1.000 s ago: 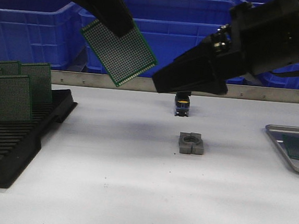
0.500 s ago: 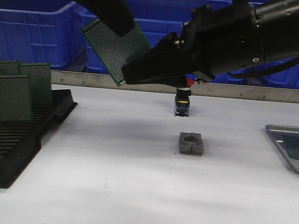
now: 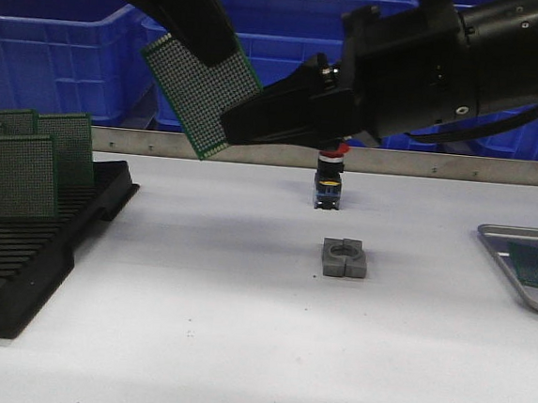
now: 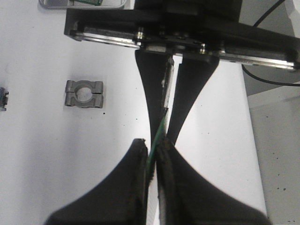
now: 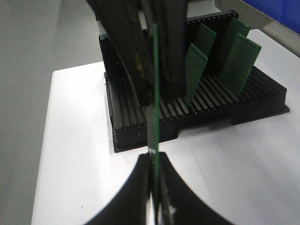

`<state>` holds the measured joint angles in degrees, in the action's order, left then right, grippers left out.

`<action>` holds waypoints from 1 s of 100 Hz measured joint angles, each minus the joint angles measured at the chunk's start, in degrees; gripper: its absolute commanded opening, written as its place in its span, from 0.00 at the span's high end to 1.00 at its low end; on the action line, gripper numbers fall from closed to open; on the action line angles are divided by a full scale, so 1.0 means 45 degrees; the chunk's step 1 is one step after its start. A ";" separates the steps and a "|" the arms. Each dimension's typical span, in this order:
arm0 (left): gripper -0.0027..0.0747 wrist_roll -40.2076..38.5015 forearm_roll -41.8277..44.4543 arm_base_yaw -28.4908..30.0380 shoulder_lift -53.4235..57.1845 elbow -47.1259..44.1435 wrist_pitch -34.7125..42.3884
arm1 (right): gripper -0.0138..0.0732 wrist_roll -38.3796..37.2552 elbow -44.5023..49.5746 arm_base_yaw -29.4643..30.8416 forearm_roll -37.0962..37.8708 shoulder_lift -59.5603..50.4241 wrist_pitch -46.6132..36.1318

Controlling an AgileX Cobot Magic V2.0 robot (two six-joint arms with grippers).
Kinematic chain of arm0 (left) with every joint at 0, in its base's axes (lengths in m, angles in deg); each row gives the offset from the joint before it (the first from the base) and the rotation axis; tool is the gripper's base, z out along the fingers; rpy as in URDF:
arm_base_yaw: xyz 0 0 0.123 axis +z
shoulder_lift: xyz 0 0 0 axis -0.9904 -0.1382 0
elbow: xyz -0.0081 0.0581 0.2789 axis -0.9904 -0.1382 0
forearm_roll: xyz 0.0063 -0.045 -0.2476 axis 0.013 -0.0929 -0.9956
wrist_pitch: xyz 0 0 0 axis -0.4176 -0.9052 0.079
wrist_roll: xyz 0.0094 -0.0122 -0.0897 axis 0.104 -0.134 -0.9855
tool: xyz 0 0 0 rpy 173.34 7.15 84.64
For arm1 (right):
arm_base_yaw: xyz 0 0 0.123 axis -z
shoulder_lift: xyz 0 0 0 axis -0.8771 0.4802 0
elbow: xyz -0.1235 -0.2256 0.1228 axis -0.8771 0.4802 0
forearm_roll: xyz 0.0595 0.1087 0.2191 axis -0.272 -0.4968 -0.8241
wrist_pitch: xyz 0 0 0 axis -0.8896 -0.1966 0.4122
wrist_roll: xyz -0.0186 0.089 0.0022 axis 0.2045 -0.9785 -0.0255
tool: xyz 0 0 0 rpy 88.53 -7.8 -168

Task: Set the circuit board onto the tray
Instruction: 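Carry the second board to the tray with the right gripper and release it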

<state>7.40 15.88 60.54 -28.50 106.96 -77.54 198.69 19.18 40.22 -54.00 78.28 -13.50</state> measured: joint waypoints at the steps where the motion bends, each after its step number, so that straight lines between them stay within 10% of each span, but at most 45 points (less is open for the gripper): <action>1: 0.73 0.0000 0.0000 0.0000 0.0000 0.0000 -0.0004 | 0.92 -0.0023 0.0000 0.0000 0.0000 0.0000 -0.0001; 25: 0.31 -0.0132 -0.0011 0.0000 0.0000 0.0000 0.0248 | 0.92 -0.0662 0.0000 0.0000 -0.0258 0.0000 -0.0139; 100: 0.30 -0.0235 0.0824 0.0000 0.0000 0.0000 0.0320 | 0.92 -0.7871 0.1463 0.2781 -0.0577 0.0000 -0.6440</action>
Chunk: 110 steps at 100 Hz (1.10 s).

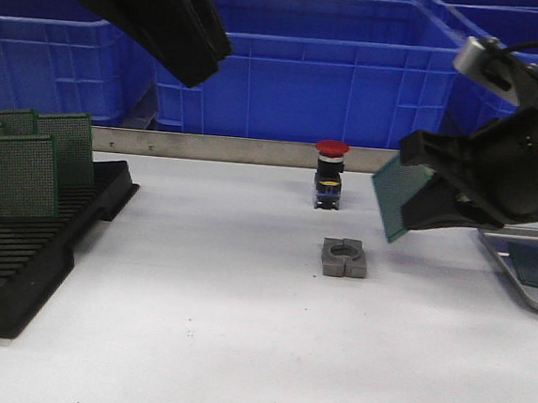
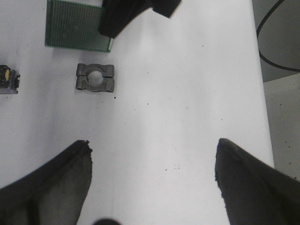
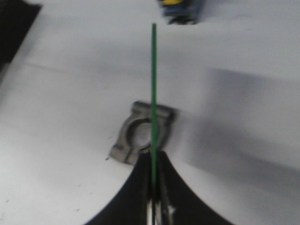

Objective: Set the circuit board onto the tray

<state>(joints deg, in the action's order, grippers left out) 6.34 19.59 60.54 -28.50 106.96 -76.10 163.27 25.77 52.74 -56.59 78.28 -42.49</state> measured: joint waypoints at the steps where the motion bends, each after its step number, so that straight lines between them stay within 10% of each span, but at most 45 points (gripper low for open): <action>1: 0.30 0.0000 0.0000 0.0000 0.0000 0.0000 0.0000 | 0.92 -0.0058 0.0000 0.0147 -0.0024 0.0000 -0.0028; 58: 0.30 0.0000 -0.0085 0.0000 0.0000 0.0000 0.0000 | 0.90 -0.1144 0.0695 0.4261 -0.0125 -0.0022 -0.0025; 85: 0.30 0.0000 -0.0106 0.0000 0.0000 0.0000 0.0000 | 0.31 -0.1144 0.0835 0.4292 -0.0125 -0.0046 -0.0341; 110: 0.35 -0.0006 -0.0106 0.0000 0.0000 0.0000 0.0000 | 0.26 -0.1144 0.0863 0.4312 -0.0134 -0.0464 -0.1183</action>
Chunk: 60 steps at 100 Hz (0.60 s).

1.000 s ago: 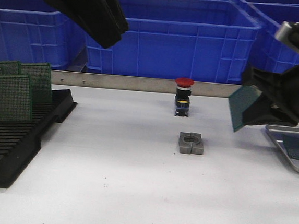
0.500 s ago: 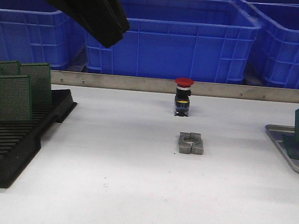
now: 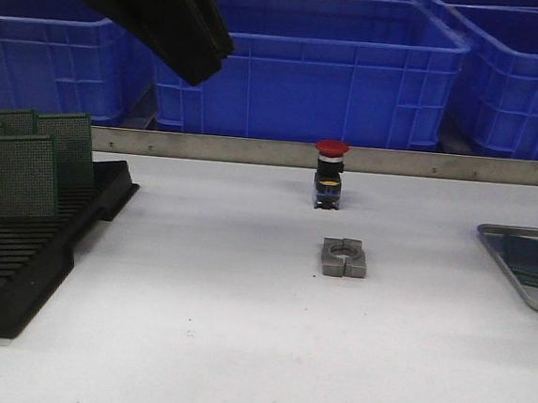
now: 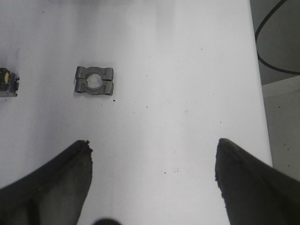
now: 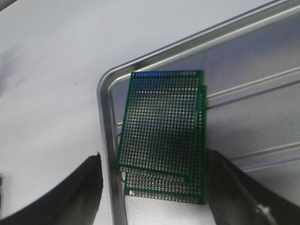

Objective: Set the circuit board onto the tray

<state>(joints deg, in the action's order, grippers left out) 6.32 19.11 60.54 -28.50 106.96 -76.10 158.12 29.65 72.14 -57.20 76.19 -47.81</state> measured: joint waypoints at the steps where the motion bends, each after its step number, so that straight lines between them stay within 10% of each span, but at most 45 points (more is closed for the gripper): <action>1: 0.37 -0.0043 0.0000 0.0000 0.0000 0.0000 0.0000 | 0.26 0.0000 0.0000 0.0000 0.0028 -0.0028 -0.0002; 22: 0.99 -0.2413 0.0297 0.0000 0.0000 0.0000 0.0000 | 0.72 0.0023 0.0000 0.0000 0.1867 -0.1346 -0.0236; 29: 0.99 -0.3135 0.0632 0.0000 0.0000 0.0000 0.0022 | 0.93 0.0044 0.0023 0.0000 0.2486 -0.1897 -0.0130; 60: 0.99 -0.5208 0.0820 0.0356 0.0368 -0.0128 0.0926 | 0.91 0.0044 0.0490 0.0000 0.3981 -0.4746 0.1038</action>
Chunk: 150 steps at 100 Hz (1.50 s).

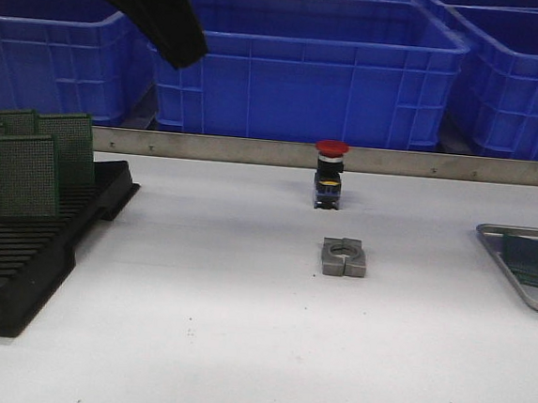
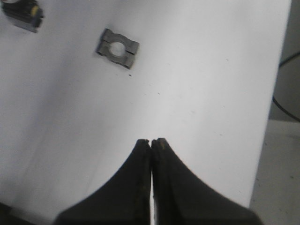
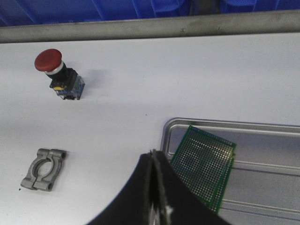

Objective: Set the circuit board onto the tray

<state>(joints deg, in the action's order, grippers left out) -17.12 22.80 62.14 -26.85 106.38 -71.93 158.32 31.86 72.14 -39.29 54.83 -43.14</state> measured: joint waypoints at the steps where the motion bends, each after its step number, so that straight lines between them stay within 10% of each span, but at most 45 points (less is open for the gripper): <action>1: 0.99 -0.0048 0.0000 0.0034 0.0082 -0.0024 0.0159 | 0.91 0.0000 0.0042 0.0000 0.0000 -0.0078 -0.0015; 85: 0.99 -0.1775 -0.0825 0.0621 1.2406 -1.2010 1.1883 | 0.91 0.1559 0.2890 -0.2036 -0.0380 -0.8040 -0.0419; 150: 0.99 -0.1775 -0.1012 0.5394 2.0424 -1.6105 1.1798 | 0.91 0.1905 0.5061 -0.2723 -0.0407 -1.3344 -0.1194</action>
<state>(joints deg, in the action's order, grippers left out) -25.11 18.25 86.41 65.06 33.91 -18.84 166.89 54.63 59.89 -41.12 -5.22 -48.51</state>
